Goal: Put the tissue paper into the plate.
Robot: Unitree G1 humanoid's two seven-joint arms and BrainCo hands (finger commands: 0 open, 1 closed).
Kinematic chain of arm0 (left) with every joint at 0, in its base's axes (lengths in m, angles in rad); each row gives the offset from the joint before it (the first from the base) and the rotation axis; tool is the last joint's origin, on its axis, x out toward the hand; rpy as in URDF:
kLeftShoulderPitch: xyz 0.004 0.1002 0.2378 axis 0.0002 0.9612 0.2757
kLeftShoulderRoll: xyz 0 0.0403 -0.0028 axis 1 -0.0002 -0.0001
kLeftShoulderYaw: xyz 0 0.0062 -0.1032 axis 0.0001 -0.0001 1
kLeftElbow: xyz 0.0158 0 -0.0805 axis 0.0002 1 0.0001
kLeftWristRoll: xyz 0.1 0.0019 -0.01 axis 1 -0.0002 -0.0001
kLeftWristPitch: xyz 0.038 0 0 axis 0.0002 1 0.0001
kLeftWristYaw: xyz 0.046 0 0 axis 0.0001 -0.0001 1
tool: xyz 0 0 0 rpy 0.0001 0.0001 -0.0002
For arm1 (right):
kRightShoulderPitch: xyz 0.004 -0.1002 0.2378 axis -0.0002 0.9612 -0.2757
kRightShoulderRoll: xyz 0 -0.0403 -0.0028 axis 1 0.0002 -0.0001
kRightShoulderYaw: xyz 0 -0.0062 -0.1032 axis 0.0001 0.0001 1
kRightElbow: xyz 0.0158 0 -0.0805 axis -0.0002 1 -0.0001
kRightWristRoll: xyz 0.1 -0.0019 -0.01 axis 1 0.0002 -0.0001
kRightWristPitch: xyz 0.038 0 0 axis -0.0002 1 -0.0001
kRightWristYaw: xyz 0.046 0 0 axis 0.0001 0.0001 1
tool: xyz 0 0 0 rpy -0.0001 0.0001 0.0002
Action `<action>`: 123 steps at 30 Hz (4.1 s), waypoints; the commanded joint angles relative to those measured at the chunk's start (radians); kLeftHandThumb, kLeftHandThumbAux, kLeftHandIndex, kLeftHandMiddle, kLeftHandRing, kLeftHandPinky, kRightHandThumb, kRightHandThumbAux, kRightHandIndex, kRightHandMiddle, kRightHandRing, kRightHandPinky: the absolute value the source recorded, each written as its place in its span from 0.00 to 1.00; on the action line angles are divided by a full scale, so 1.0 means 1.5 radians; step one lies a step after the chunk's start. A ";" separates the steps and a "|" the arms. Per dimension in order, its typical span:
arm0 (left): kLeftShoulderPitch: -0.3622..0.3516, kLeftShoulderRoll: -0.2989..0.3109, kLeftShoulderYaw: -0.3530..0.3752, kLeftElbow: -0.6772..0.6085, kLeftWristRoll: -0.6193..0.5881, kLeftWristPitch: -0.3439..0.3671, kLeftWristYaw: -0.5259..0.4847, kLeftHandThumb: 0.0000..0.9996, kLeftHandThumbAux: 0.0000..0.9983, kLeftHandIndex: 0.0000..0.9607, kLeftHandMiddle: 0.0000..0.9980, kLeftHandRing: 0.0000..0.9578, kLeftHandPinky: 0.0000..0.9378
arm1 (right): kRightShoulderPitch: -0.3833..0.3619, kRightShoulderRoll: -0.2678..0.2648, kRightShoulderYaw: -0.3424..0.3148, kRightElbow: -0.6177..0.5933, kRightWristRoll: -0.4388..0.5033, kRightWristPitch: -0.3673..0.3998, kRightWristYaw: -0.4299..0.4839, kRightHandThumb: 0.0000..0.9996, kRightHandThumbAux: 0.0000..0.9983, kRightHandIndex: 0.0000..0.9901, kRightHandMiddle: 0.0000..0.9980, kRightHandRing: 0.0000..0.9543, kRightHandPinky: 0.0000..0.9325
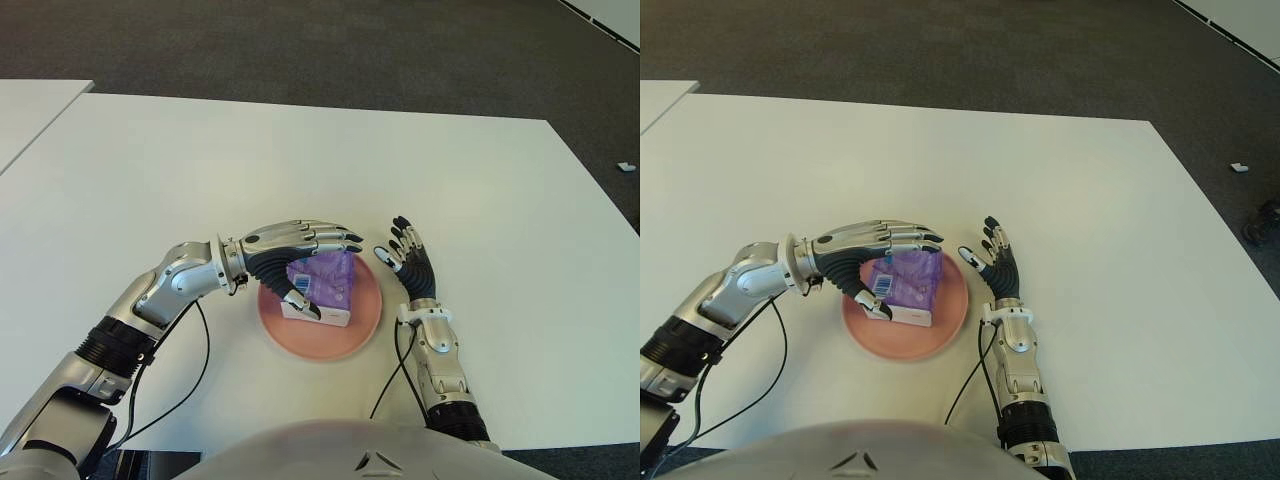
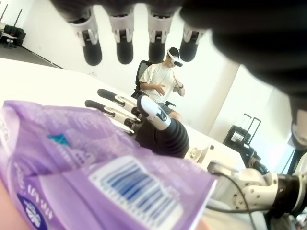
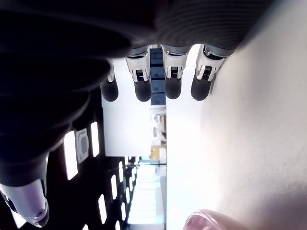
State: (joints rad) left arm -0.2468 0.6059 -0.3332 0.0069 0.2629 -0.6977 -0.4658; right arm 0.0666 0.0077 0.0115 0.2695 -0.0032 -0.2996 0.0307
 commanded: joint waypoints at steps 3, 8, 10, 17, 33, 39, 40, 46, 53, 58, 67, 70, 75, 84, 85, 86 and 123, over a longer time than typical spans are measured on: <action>-0.026 0.026 0.064 -0.015 -0.135 0.077 -0.061 0.03 0.37 0.00 0.00 0.00 0.00 | 0.034 0.004 0.005 0.047 -0.002 0.061 -0.002 0.01 0.65 0.00 0.00 0.00 0.00; -0.039 -0.023 0.112 0.020 -0.247 0.146 -0.062 0.06 0.41 0.00 0.00 0.00 0.00 | 0.033 0.003 0.007 0.047 0.000 0.058 0.001 0.00 0.65 0.00 0.00 0.00 0.00; -0.055 -0.055 0.132 0.065 -0.249 0.144 -0.032 0.06 0.43 0.00 0.00 0.00 0.00 | 0.033 0.004 0.007 0.047 0.001 0.057 0.001 0.00 0.65 0.00 0.00 0.00 0.00; -0.078 -0.127 0.205 0.210 -0.203 0.096 0.096 0.01 0.40 0.00 0.00 0.00 0.00 | 0.032 0.005 0.009 0.050 -0.001 0.053 -0.001 0.00 0.65 0.00 0.01 0.00 0.00; 0.022 -0.227 0.274 0.297 -0.191 0.136 0.245 0.00 0.39 0.00 0.00 0.00 0.00 | 0.038 0.005 0.015 0.042 -0.005 0.054 0.000 0.00 0.65 0.00 0.00 0.00 0.00; 0.037 -0.246 0.280 0.299 -0.181 0.151 0.267 0.00 0.41 0.00 0.00 0.00 0.00 | 0.040 0.004 0.015 0.037 -0.006 0.057 -0.001 0.00 0.66 0.00 0.00 0.00 0.00; 0.039 -0.248 0.280 0.301 -0.180 0.154 0.270 0.00 0.41 0.00 0.00 0.00 0.00 | 0.040 0.004 0.015 0.037 -0.005 0.057 -0.001 0.00 0.66 0.00 0.00 0.00 0.00; 0.066 -0.268 0.274 0.320 -0.153 0.138 0.306 0.00 0.44 0.00 0.00 0.00 0.00 | 0.038 0.003 0.014 0.041 -0.004 0.056 0.000 0.00 0.66 0.00 0.00 0.00 0.00; 0.117 -0.290 0.256 0.297 -0.115 0.106 0.338 0.00 0.47 0.00 0.00 0.00 0.00 | 0.036 0.003 0.013 0.045 -0.002 0.054 0.002 0.00 0.66 0.00 0.00 0.00 0.00; 0.133 -0.292 0.250 0.291 -0.084 0.089 0.354 0.00 0.48 0.00 0.00 0.00 0.00 | 0.036 0.002 0.014 0.045 -0.004 0.054 0.003 0.00 0.66 0.00 0.00 0.00 0.00; 0.166 -0.305 0.240 0.281 -0.060 0.101 0.376 0.00 0.50 0.00 0.00 0.00 0.00 | 0.034 0.001 0.012 0.047 -0.004 0.051 0.003 0.00 0.65 0.00 0.00 0.00 0.00; 0.182 -0.308 0.237 0.273 -0.070 0.114 0.369 0.00 0.50 0.00 0.00 0.00 0.00 | 0.033 0.001 0.011 0.049 -0.003 0.050 0.001 0.00 0.66 0.00 0.00 0.00 0.00; 0.192 -0.311 0.236 0.276 -0.076 0.117 0.367 0.00 0.49 0.00 0.00 0.00 0.00 | 0.031 0.002 0.007 0.053 0.000 0.050 0.001 0.00 0.66 0.00 0.00 0.00 0.00; 0.194 -0.316 0.243 0.314 -0.086 0.112 0.375 0.00 0.50 0.00 0.00 0.00 0.00 | 0.023 0.003 -0.002 0.074 0.004 0.033 -0.002 0.00 0.67 0.00 0.00 0.00 0.00; 0.194 -0.317 0.243 0.316 -0.087 0.111 0.376 0.00 0.50 0.00 0.00 0.00 0.00 | 0.023 0.003 -0.002 0.075 0.004 0.032 -0.002 0.00 0.67 0.00 0.00 0.00 0.00; 0.194 -0.317 0.243 0.318 -0.088 0.111 0.376 0.00 0.50 0.00 0.00 0.00 0.00 | 0.022 0.003 -0.003 0.077 0.004 0.030 -0.002 0.00 0.67 0.00 0.00 0.00 0.00; 0.182 -0.335 0.251 0.342 -0.080 0.122 0.402 0.00 0.47 0.00 0.00 0.00 0.00 | 0.006 0.003 -0.013 0.122 -0.003 -0.010 -0.017 0.00 0.70 0.00 0.00 0.00 0.00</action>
State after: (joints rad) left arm -0.0067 0.1166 0.0561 0.4903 0.1298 -0.5308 0.1282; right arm 0.0073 0.0118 -0.0041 0.3758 -0.0022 -0.3733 0.0121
